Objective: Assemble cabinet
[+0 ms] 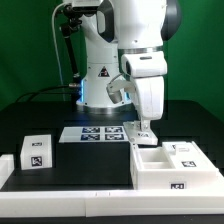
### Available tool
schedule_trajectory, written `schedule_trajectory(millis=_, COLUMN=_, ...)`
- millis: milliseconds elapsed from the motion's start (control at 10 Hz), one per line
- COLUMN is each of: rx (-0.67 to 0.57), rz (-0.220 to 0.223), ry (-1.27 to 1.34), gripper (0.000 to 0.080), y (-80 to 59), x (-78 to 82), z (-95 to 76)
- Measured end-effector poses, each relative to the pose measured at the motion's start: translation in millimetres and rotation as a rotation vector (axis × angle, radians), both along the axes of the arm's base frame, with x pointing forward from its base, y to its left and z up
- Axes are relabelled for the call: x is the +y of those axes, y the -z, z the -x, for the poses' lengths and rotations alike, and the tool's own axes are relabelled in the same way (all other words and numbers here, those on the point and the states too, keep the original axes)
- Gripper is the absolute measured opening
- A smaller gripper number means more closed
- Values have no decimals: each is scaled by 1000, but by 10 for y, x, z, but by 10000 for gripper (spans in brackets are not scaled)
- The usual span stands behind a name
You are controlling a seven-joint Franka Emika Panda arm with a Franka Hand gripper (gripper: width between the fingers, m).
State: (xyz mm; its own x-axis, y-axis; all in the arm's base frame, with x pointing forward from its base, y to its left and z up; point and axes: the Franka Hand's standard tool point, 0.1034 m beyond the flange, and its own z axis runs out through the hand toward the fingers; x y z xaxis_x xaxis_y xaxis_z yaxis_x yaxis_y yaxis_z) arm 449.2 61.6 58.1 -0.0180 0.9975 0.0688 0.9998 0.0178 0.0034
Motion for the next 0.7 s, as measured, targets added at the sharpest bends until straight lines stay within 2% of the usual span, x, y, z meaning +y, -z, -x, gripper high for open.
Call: schedule_trajectory(millis=700, rx=25, rz=-5, ry=15, gripper=70, y=57, x=54, z=-57)
